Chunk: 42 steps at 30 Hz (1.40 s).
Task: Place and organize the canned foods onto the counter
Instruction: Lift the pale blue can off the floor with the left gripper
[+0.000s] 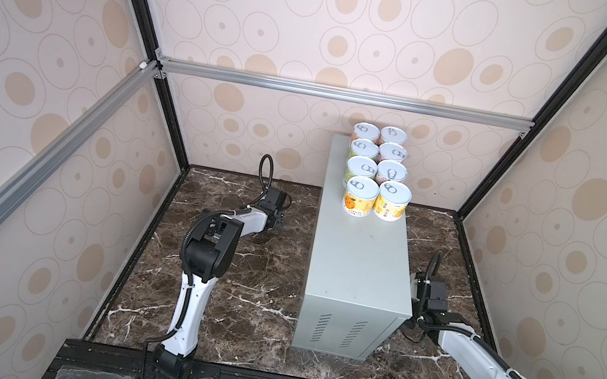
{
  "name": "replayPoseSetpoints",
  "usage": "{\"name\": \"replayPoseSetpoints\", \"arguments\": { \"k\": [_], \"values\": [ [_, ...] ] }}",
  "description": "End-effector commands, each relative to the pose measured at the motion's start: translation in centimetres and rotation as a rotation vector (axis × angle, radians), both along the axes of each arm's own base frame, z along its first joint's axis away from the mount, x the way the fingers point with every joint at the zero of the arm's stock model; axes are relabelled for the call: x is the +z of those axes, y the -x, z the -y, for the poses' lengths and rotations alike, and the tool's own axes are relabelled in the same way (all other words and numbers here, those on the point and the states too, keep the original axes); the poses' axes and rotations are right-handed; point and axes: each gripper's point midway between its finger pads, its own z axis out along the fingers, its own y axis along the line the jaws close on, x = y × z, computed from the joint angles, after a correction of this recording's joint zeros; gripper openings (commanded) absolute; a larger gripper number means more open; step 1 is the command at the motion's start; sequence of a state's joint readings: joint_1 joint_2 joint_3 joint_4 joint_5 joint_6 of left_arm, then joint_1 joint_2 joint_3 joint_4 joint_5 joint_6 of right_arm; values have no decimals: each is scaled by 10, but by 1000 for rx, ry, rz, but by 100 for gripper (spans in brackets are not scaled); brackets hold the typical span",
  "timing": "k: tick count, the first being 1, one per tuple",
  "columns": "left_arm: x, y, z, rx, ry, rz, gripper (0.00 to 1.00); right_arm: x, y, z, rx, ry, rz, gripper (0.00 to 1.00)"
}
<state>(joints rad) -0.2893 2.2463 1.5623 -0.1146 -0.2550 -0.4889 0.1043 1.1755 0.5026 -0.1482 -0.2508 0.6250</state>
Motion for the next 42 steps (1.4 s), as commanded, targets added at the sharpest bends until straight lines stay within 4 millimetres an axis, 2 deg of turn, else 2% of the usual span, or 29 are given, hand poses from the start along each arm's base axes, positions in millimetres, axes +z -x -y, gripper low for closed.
{"name": "replayPoseSetpoints", "arguments": {
  "k": [1, 7, 12, 27, 42],
  "values": [
    [-8, 8, -6, 12, -46, -49, 68, 3, -3, -1, -7, -13, 6, 100],
    [4, 13, -3, 5, -38, -30, 57, 5, -2, -1, -7, -14, 15, 100],
    [19, 19, -1, -4, -23, -9, 53, 10, -1, 0, -4, -10, 28, 100],
    [81, 48, 9, -62, 43, 69, 49, 29, 5, 3, -8, 0, 72, 99],
    [126, 89, 20, -137, 135, 129, 47, 53, 15, 10, -26, 24, 125, 100]
  ]
}}
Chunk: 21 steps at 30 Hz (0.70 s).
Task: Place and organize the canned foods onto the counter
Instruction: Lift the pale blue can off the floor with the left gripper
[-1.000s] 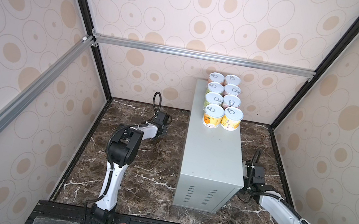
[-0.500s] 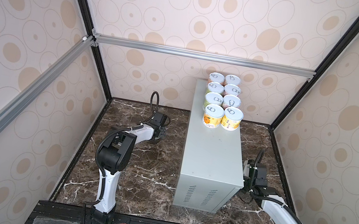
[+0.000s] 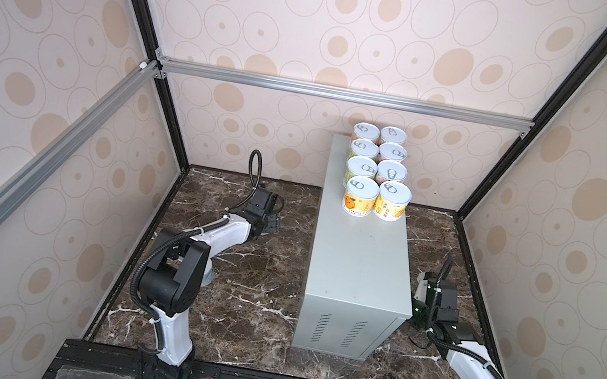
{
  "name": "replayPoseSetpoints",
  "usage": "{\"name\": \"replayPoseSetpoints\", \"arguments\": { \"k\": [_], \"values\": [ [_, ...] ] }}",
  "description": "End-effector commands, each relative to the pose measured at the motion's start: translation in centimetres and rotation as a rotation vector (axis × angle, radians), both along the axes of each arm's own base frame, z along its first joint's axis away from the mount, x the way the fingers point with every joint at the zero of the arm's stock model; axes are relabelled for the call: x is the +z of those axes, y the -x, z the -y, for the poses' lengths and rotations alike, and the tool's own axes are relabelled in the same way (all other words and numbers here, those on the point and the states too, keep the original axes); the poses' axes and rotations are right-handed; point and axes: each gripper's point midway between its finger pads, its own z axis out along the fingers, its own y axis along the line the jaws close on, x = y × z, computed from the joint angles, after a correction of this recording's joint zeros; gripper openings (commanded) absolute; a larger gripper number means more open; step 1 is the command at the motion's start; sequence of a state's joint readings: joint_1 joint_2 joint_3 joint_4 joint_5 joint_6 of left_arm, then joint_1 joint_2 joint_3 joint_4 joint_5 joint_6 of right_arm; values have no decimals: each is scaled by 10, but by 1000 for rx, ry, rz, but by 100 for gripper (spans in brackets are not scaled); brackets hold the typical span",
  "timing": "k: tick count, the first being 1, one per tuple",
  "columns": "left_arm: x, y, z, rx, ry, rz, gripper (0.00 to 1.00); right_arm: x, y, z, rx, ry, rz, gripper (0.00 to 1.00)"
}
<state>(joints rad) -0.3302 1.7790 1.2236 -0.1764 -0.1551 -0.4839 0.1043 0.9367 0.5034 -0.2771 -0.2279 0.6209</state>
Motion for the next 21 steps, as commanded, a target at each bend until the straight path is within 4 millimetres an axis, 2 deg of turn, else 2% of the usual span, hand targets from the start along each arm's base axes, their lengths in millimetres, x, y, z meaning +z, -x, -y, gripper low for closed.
{"name": "replayPoseSetpoints", "arguments": {
  "k": [1, 11, 21],
  "values": [
    [39, 4, 9, -25, 63, 90, 47, 12, 0, 4, -15, 16, 17, 100],
    [69, 43, 17, -92, 154, 147, 47, 31, 6, 6, -12, 27, 51, 100],
    [87, 78, 18, -137, 192, 177, 46, 43, 9, 7, -9, 29, 71, 100]
  ]
}}
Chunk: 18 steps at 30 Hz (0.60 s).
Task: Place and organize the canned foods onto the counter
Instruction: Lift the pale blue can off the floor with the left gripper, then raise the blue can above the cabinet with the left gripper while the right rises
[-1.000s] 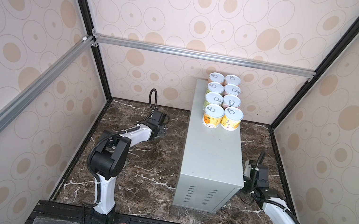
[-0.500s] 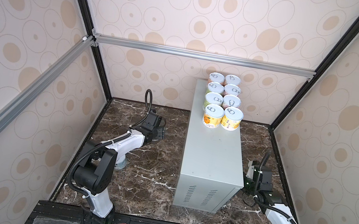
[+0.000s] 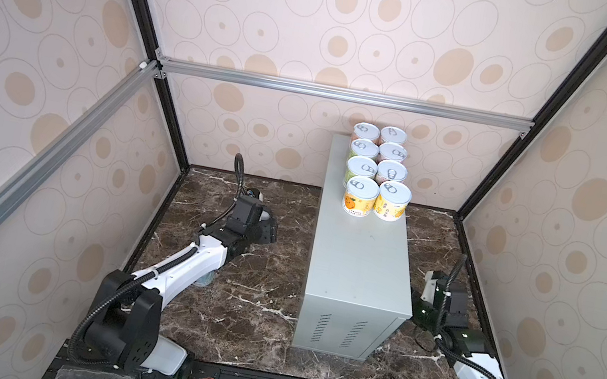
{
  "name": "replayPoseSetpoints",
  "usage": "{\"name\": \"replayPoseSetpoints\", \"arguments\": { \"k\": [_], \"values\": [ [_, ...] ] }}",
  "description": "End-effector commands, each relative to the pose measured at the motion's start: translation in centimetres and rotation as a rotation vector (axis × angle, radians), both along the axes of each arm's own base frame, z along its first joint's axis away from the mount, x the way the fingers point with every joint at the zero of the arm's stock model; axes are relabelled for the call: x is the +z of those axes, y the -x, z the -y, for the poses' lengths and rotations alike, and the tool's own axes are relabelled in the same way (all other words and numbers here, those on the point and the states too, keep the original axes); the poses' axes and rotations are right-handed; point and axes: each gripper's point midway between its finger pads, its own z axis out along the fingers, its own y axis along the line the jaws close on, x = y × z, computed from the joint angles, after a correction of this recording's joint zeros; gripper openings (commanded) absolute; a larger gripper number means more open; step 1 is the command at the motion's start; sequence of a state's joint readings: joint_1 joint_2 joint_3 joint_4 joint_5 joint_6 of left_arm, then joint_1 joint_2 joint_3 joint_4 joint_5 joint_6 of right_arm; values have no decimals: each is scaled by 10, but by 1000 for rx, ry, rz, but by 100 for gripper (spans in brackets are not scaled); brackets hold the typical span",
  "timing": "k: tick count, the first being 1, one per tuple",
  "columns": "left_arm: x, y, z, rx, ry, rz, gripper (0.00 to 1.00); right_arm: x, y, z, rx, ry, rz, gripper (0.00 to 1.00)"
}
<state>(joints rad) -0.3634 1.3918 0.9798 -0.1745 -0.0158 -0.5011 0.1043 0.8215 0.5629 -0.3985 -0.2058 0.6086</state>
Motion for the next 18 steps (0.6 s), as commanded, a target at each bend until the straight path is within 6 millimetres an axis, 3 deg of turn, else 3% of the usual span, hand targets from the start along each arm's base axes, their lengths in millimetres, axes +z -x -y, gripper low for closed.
{"name": "replayPoseSetpoints", "arguments": {
  "k": [1, 18],
  "values": [
    [28, 8, 3, -11, 46, 73, 46, 12, 0, 2, -1, 8, 15, 99],
    [55, 62, -8, -51, 125, 160, 46, 46, 3, 4, 14, 35, 92, 99]
  ]
}}
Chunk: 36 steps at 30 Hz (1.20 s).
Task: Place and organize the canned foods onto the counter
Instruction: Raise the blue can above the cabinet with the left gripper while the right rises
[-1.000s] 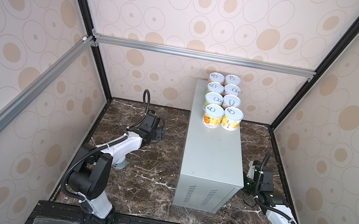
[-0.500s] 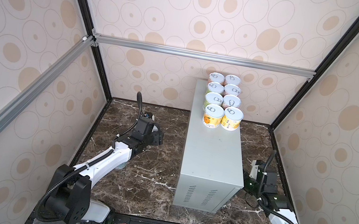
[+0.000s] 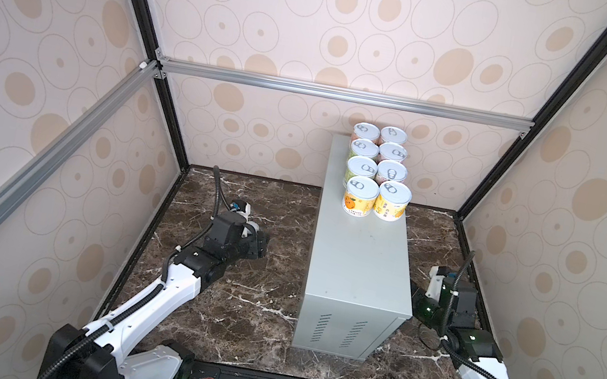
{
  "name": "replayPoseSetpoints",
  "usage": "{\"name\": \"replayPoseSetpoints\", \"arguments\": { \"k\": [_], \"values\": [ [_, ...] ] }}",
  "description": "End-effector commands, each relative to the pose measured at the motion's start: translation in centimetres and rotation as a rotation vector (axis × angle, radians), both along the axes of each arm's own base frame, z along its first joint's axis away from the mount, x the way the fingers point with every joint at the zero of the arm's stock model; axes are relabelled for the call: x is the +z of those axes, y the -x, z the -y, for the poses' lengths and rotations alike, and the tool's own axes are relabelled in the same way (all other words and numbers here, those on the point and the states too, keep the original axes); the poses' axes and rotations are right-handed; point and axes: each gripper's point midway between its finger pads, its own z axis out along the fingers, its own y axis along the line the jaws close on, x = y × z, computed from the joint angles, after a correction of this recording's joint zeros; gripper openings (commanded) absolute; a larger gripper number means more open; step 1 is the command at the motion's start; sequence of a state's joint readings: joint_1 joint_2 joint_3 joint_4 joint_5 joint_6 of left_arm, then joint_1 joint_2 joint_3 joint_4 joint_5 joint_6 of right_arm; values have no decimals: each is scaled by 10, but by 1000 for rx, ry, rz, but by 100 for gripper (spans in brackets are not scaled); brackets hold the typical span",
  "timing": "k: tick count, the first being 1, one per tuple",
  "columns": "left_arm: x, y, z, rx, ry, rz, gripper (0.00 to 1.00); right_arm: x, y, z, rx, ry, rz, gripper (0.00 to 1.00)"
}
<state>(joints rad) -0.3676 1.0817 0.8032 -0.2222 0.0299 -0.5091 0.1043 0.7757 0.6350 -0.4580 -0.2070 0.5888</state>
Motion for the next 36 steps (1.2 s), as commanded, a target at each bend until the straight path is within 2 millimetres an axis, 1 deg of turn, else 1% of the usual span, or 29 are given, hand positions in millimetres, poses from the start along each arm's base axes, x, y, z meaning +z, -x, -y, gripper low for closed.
{"name": "replayPoseSetpoints", "arguments": {
  "k": [1, 4, 7, 9, 15, 23, 27, 31, 36],
  "values": [
    [36, 4, 5, -19, 69, 101, 46, 16, 4, 5, -2, 33, 32, 99],
    [50, 8, 4, -28, 60, 122, 46, 25, 6, 8, -8, 50, 43, 100],
    [68, 11, 5, -53, 46, 145, 46, 37, 6, 10, -20, 53, 68, 100],
    [85, 12, 5, -64, 35, 172, 46, 46, 7, 11, -23, 49, 91, 99],
    [124, 13, 2, -82, -17, 223, 46, 73, 13, 15, -36, 67, 161, 100],
    [173, 16, 7, -123, -17, 279, 45, 107, 22, 12, 11, 93, 227, 99],
    [196, 20, 14, -162, -18, 304, 45, 125, 24, 8, 46, 94, 260, 99],
    [215, 21, 20, -173, -29, 330, 45, 137, 24, -5, 133, 88, 266, 99],
    [234, 23, 40, -231, -51, 337, 45, 147, 23, -11, 166, 74, 256, 100]
  ]
}}
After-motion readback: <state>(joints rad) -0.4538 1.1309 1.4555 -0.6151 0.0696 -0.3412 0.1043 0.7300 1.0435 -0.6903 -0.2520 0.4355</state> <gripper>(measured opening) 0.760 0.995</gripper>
